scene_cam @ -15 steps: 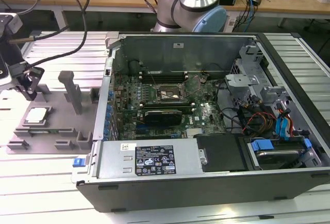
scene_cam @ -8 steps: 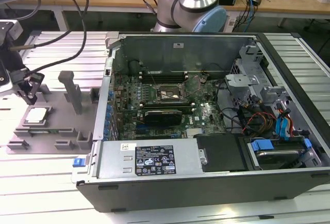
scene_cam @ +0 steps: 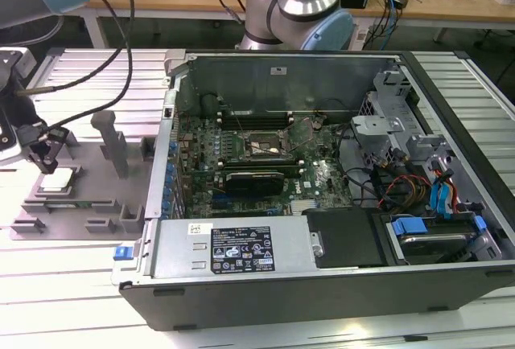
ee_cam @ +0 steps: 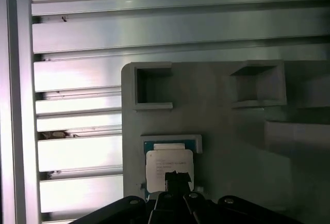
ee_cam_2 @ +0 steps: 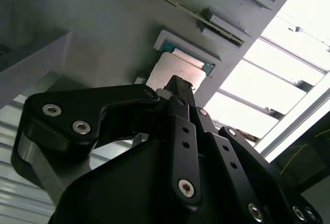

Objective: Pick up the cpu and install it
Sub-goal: 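Pick up the cpu and move it towards the insertion slot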

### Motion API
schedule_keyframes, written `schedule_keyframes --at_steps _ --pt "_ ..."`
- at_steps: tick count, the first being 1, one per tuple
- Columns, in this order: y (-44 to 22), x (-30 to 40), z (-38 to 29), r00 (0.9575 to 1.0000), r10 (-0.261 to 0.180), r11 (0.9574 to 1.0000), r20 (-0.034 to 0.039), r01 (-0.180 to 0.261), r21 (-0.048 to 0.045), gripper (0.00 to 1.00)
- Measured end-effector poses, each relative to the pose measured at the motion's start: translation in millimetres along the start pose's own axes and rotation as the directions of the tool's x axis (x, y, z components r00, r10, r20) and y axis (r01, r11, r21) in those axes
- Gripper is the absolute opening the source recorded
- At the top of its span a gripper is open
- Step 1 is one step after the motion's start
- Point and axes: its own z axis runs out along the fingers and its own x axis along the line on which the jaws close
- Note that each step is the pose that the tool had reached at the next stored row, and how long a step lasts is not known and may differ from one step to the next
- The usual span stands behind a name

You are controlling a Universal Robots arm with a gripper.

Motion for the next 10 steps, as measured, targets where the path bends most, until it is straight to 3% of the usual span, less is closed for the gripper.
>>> schedule_keyframes --at_steps 9,10 --pt "-0.8 0.1 2.0 1.0 -0.005 1.0 -0.0004 0.005 0.0 0.11" --pt "-0.8 0.1 2.0 1.0 -0.005 1.0 -0.0004 0.005 0.0 0.16"
